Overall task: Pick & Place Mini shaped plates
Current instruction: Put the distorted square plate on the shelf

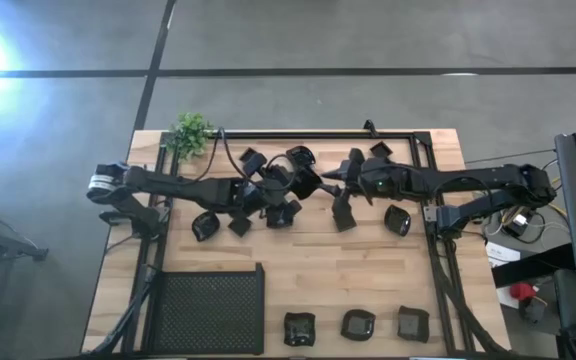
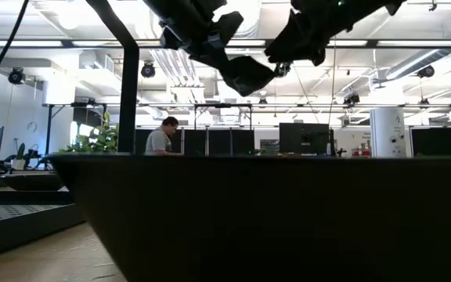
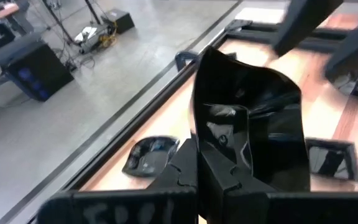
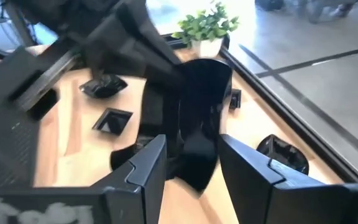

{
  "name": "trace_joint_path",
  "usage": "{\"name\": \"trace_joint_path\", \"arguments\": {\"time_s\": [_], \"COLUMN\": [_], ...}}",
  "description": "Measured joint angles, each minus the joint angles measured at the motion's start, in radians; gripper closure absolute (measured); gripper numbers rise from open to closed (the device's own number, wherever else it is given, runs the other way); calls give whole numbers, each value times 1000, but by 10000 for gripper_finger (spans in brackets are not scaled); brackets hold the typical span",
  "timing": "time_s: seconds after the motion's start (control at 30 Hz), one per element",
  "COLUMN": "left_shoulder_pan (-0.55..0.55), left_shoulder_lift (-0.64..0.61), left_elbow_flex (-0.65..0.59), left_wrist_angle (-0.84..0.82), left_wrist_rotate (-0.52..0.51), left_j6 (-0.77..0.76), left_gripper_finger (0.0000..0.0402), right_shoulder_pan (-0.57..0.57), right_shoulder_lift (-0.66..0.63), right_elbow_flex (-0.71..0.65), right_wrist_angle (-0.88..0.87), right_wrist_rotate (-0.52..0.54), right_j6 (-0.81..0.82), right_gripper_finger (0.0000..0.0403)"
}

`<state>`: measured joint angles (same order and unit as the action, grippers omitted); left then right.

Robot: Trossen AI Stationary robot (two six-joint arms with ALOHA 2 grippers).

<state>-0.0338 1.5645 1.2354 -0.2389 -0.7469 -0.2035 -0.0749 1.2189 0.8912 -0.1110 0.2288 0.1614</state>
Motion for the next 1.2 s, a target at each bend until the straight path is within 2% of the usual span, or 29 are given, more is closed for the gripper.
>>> {"name": "trace_joint_path", "arguments": {"time_s": [0.3,0.5,0.67,0.87,1.07,1.2], "left_shoulder_pan": [-6,-17,-29,-75,-192,-301], "left_shoulder_lift": [-150,-274,-368,-410,-406,-397], "left_elbow_flex": [0,0,0,0,-19,-70], "left_wrist_angle": [-251,-452,-652,-868,-924,-921], "left_wrist_rotate": [18,66,145,291,447,488], "left_j6": [-108,-183,-294,-390,-418,-483], "left_gripper_finger": [401,401,402,402,402,402], "right_shoulder_pan": [29,62,86,116,138,143], "right_shoulder_lift": [-75,-114,-150,-168,-172,-172], "right_elbow_flex": [77,103,104,103,103,103], "right_wrist_angle": [-197,-236,-246,-248,-252,-252], "right_wrist_rotate": [-4,-4,-5,-3,-3,-3], "right_j6": [30,31,30,30,46,48], "right_gripper_finger": [273,279,280,280,280,280]}}
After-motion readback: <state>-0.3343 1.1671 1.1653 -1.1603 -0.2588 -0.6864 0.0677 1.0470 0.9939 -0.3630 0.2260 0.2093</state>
